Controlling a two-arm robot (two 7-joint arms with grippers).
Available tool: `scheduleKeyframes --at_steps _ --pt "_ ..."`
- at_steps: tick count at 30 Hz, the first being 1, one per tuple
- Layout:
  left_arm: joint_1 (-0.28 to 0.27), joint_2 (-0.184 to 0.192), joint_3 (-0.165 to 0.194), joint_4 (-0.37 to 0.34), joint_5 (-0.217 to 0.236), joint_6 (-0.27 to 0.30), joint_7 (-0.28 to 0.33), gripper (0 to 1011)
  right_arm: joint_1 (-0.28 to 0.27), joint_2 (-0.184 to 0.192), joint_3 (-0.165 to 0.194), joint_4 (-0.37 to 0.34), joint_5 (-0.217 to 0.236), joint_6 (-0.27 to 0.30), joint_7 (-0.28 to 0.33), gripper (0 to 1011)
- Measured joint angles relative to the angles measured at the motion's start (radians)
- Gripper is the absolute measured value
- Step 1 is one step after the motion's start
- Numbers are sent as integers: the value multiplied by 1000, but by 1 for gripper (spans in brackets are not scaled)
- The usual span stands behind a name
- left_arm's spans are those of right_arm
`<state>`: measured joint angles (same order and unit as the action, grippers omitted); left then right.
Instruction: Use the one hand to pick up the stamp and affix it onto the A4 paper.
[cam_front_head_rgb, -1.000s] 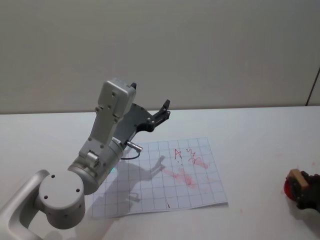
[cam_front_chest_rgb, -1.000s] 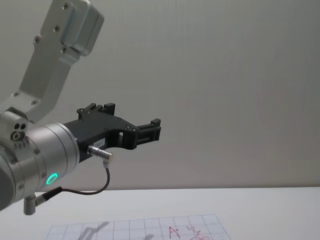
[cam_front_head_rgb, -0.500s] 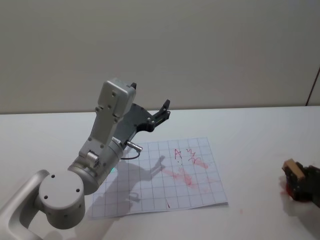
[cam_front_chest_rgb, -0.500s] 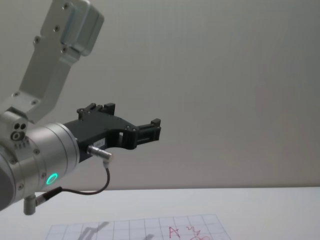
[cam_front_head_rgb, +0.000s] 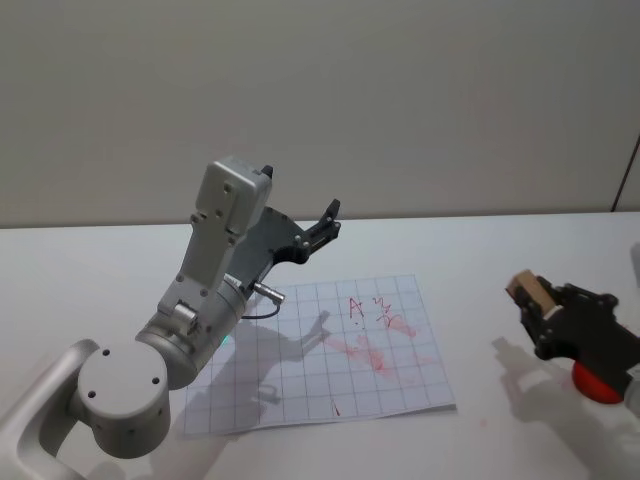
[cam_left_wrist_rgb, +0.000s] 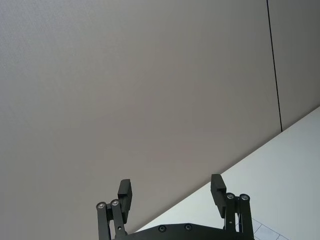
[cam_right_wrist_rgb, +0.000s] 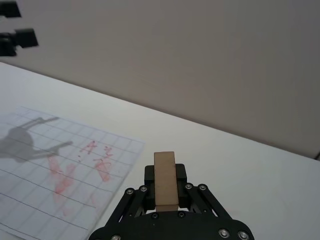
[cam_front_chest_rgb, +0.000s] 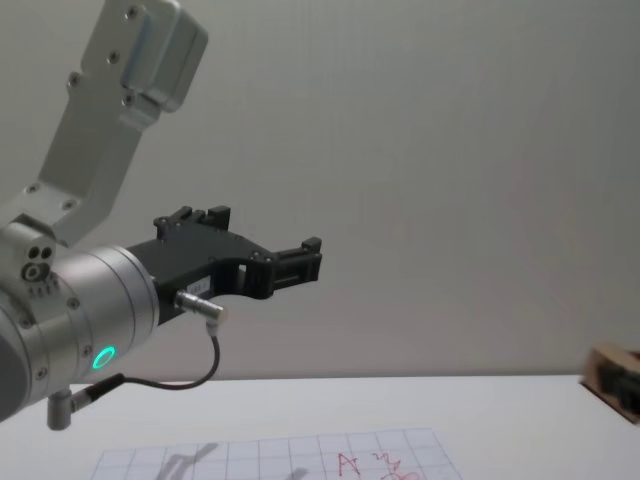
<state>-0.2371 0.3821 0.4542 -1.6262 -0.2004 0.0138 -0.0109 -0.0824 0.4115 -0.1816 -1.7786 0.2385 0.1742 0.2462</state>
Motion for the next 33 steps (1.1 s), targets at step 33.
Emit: scheduleKeyframes --at_steps 33 --pt "0 0 0 0 0 0 0 1001 188 -164 -162 232 -178 28 387 220"
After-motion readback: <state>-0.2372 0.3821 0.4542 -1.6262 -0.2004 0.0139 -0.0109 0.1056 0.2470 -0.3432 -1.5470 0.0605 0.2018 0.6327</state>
